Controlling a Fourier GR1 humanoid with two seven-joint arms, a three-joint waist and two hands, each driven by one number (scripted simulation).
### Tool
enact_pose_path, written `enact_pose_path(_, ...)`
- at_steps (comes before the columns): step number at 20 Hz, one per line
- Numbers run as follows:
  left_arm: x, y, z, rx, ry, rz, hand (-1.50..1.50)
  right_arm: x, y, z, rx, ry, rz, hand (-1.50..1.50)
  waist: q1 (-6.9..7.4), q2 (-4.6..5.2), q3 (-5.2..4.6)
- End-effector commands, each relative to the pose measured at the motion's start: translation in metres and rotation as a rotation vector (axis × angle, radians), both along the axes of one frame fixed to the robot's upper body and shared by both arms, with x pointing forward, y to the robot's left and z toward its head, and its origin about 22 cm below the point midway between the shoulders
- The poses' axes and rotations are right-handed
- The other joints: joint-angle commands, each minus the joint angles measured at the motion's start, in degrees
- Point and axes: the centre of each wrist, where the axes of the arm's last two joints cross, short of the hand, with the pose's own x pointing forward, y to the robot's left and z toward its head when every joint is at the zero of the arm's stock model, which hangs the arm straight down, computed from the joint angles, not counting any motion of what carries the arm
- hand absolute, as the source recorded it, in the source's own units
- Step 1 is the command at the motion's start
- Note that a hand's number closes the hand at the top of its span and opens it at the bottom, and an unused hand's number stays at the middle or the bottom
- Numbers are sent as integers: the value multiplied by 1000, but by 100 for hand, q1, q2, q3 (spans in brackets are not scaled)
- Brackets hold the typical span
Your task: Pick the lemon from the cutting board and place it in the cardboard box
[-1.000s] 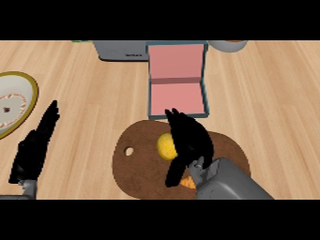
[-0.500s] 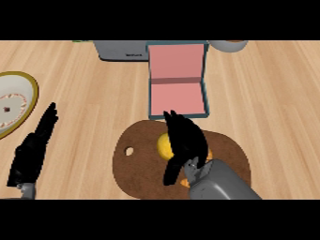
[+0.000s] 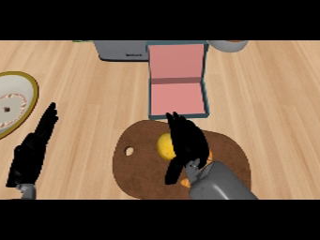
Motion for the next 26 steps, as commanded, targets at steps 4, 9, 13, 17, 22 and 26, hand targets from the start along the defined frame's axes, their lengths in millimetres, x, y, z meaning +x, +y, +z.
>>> enact_pose_path(4,17,-6,-5,11,1,-2,0,2,-5,-7,-16,11,4,-150,-19,2,-1)
enact_pose_path(9,16,22,21,21,16,-1,0,5,14,-23,-54,28,18,-150,19,5,0)
enact_pose_path(13,1,-7,13,0,-1,-15,0,14,10,-34,-20,67,1,-150,31,4,1)
enact_pose_path(17,2,-8,3,-1,1,-15,0,2,19,-32,-44,6,50,150,20,1,0)
enact_pose_path(22,10,-15,21,13,-4,11,0,13,8,-28,-130,-180,25,150,0,-4,2)
enact_pose_path(26,9,-1,9,11,-17,-14,0,74,-89,10,-180,-284,281,150,174,106,15)
